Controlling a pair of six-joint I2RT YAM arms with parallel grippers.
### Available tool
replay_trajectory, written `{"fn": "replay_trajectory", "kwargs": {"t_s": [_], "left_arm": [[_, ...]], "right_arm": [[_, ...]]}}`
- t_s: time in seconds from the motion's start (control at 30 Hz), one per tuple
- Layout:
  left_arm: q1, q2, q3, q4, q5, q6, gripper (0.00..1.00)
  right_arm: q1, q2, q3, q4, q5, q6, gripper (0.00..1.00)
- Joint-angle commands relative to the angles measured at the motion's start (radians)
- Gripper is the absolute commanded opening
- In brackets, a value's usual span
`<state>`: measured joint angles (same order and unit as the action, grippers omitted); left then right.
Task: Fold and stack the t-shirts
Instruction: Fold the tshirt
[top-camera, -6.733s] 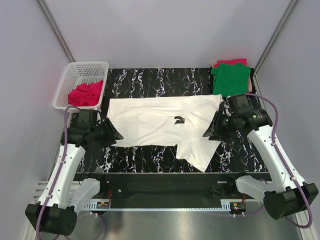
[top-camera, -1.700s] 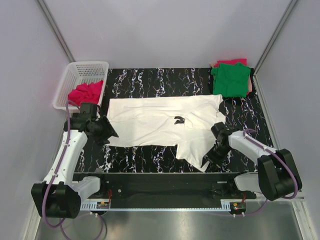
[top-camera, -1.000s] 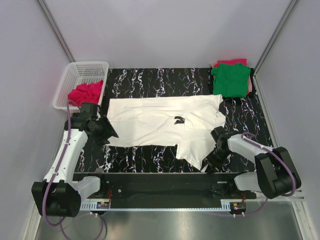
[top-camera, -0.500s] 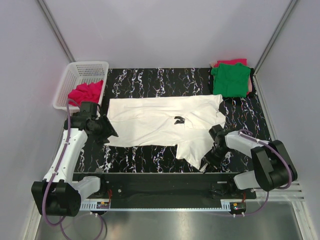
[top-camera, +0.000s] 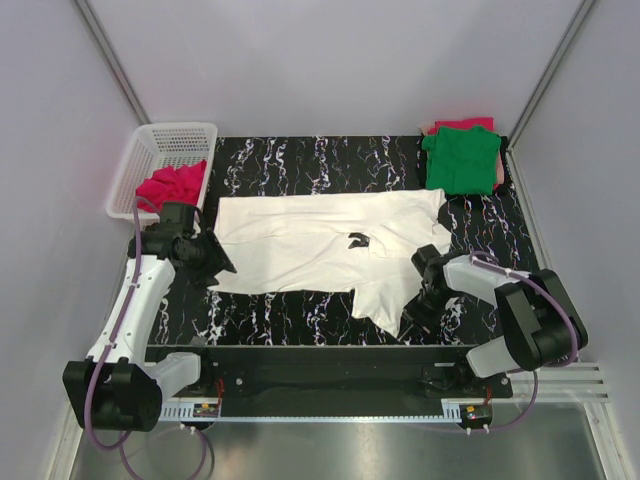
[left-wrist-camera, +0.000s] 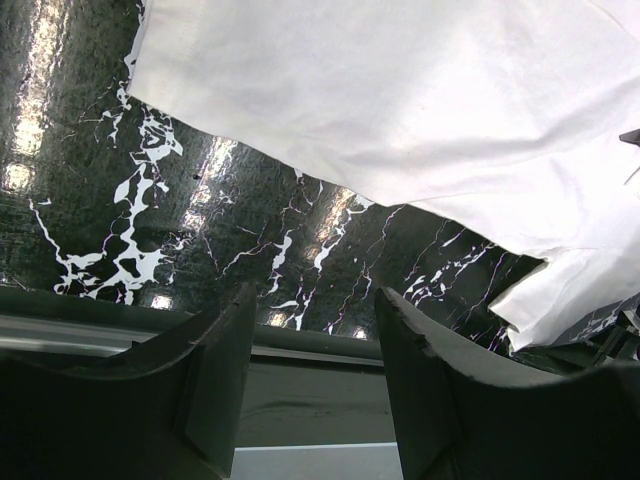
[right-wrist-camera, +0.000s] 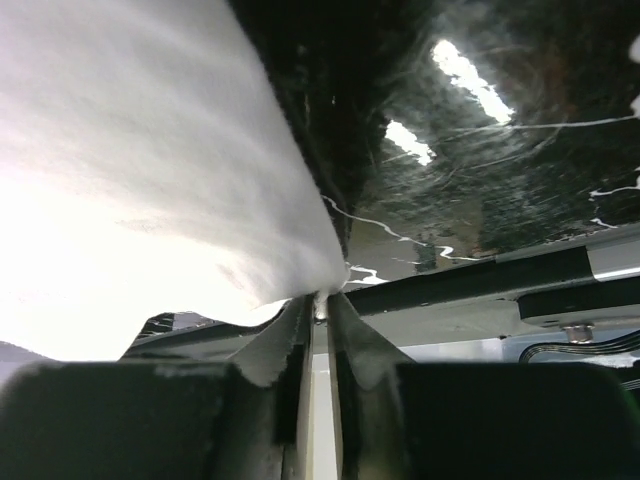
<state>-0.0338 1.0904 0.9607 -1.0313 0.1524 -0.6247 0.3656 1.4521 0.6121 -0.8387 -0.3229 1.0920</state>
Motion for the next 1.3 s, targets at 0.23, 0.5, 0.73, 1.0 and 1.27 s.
{"fn": "replay_trajectory", "kwargs": {"t_s": [0.23, 0.5, 0.73, 1.0, 1.27], "left_arm": [[0.005, -0.004, 0.046, -0.003, -0.016, 0.016, 0.55], [0.006, -0.003, 0.036, -0.003, -0.048, 0.01, 0.56], [0.018, 0.032, -0.019, -0.009, -0.114, -0.029, 0.57], [0.023, 0.155, -0.039, -0.003, -0.206, -0.047, 0.57], [0.06, 0.193, -0.059, 0.045, -0.29, -0.063, 0.57]], "right_arm": [[0.035, 0.047, 0.037, 0.023, 0.076, 0.036, 0.0], [0.036, -0.042, 0.104, -0.077, 0.143, 0.025, 0.0], [0.035, -0.075, 0.236, -0.155, 0.16, 0.0, 0.0], [0.033, -0.085, 0.265, -0.168, 0.15, -0.014, 0.0], [0.035, -0.104, 0.29, -0.198, 0.154, -0.035, 0.0]]}}
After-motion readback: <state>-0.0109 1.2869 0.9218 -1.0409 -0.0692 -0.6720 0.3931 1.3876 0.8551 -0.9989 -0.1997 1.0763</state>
